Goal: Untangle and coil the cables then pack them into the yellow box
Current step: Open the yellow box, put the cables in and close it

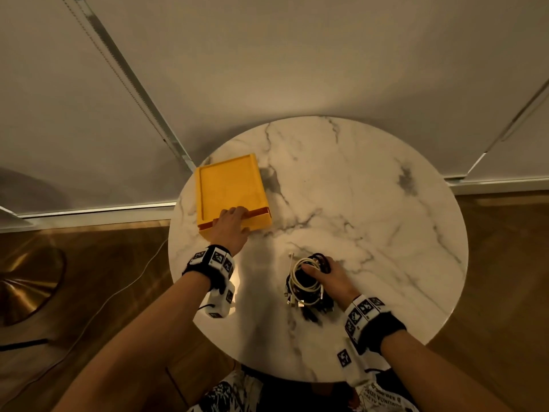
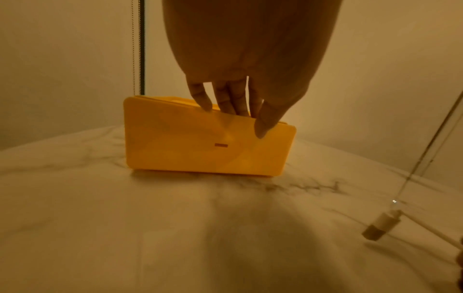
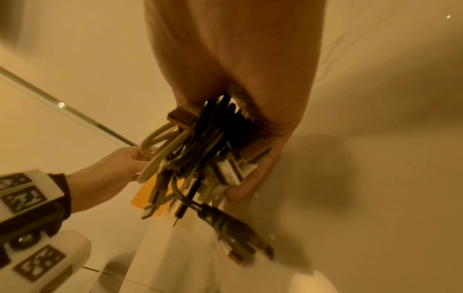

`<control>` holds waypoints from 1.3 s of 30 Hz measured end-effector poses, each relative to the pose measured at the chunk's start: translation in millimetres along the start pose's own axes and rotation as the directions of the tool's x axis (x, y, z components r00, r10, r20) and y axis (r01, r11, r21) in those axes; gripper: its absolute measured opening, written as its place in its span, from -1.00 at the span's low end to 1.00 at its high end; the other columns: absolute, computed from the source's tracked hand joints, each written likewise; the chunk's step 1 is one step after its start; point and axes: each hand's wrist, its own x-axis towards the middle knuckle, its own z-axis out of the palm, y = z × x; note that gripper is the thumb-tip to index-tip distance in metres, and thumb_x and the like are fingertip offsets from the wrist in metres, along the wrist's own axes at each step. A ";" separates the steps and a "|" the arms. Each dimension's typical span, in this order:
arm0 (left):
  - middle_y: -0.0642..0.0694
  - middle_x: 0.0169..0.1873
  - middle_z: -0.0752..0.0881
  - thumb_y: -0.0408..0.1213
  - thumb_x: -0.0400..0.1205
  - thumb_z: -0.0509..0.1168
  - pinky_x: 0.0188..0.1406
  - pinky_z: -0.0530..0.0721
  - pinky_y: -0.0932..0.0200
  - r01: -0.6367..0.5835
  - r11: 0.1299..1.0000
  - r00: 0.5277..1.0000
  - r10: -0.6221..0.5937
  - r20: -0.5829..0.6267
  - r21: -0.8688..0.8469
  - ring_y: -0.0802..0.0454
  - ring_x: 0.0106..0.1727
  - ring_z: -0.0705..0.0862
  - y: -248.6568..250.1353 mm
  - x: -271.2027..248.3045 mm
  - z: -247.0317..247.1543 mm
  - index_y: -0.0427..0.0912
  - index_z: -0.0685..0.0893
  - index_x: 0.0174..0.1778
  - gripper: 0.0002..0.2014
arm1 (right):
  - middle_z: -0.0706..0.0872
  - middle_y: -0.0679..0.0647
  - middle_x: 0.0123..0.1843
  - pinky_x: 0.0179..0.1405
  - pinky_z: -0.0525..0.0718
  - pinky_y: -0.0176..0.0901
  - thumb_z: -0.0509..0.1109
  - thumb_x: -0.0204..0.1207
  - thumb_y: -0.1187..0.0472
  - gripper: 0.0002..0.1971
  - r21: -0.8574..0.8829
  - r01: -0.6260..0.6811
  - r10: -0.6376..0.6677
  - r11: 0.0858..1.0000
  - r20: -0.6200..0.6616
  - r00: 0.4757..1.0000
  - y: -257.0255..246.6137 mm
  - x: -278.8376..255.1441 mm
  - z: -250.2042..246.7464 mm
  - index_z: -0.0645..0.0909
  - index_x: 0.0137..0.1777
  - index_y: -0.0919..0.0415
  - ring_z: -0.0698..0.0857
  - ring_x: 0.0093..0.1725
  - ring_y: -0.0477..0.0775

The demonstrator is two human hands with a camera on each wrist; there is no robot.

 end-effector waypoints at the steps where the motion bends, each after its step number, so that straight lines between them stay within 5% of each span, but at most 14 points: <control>1: -0.09 0.18 0.65 -0.28 0.57 0.33 0.14 0.47 -0.11 -0.010 1.000 1.000 0.010 -0.006 -0.020 -0.18 0.24 0.51 3.5 -4.7 2.9 -0.07 0.58 0.26 -0.67 | 0.69 0.13 0.28 0.19 0.61 -0.09 0.55 0.44 0.04 -0.44 0.010 0.014 -0.014 1.000 0.000 1.000 -1.8 -1.6 -1.3 0.51 0.38 0.22 0.66 0.25 0.10; 7: -0.10 0.01 0.72 -0.49 0.55 0.26 -0.03 0.45 -0.05 -0.208 0.967 0.977 0.198 -0.075 -0.148 -0.22 0.07 0.57 35.5 -44.5 30.7 -0.09 0.74 0.13 -0.68 | 0.78 0.13 0.16 0.29 0.65 0.12 0.56 0.42 0.01 -0.56 0.112 0.201 -0.197 0.973 -0.041 0.980 -47.1 -3.2 -17.9 0.63 0.24 0.19 0.74 0.17 0.10; 12: -0.27 -0.27 0.68 -0.62 0.47 0.29 -0.20 0.46 -0.01 -0.365 0.903 0.931 0.346 -0.119 -0.227 -0.33 -0.19 0.60 71.1 -76.1 45.6 -0.26 0.67 -0.30 -0.82 | 0.78 0.14 0.17 0.30 0.65 0.13 0.58 0.33 -0.08 -0.45 0.121 0.308 -0.308 0.944 -0.023 0.951 -98.3 8.4 -21.3 0.62 0.25 0.20 0.74 0.19 0.12; 17: -0.13 -0.11 0.80 -0.51 0.52 0.33 -0.18 0.45 0.07 -0.443 0.874 0.895 0.417 -0.158 -0.201 -0.18 -0.09 0.62 67.3 -88.0 51.6 -0.16 0.79 -0.07 -0.79 | 0.78 0.13 0.18 0.31 0.65 0.18 0.62 0.30 -0.05 -0.41 0.138 0.236 -0.240 0.962 0.009 0.971 -104.8 25.6 -11.3 0.61 0.29 0.20 0.75 0.19 0.12; 22: -0.08 -0.07 0.81 -0.45 0.56 0.35 -0.11 0.62 0.05 -0.394 0.887 0.914 0.349 -0.209 -0.241 -0.15 -0.03 0.68 49.5 -93.8 45.0 -0.14 0.81 -0.01 -0.80 | 0.78 0.16 0.16 0.28 0.67 0.14 0.56 0.43 0.09 -0.55 0.135 0.159 -0.171 0.978 0.080 0.982 -105.6 36.0 7.1 0.62 0.27 0.25 0.76 0.16 0.14; 33: -0.06 -0.03 0.82 -0.38 0.52 0.46 -0.07 0.55 0.11 -0.363 0.880 0.922 0.292 -0.255 -0.306 -0.09 -0.03 0.65 46.7 -90.1 51.3 -0.14 0.82 0.01 -0.82 | 0.79 0.14 0.11 0.21 0.69 0.03 0.55 0.45 0.13 -0.67 0.030 0.127 -0.130 0.991 0.124 0.984 -111.5 60.7 36.3 0.66 0.16 0.22 0.76 0.12 0.12; 39: -0.03 0.03 0.78 -0.32 0.51 0.47 -0.02 0.47 0.03 -0.253 0.910 0.956 0.183 -0.231 -0.328 -0.09 0.09 0.60 57.7 -97.9 59.7 -0.04 0.82 0.01 -0.82 | 0.76 -0.03 0.00 -0.02 0.66 -0.27 0.52 0.48 0.11 -0.72 -0.044 0.178 -0.173 0.983 0.101 0.980 -110.3 61.0 37.7 0.63 0.13 0.18 0.74 -0.01 -0.10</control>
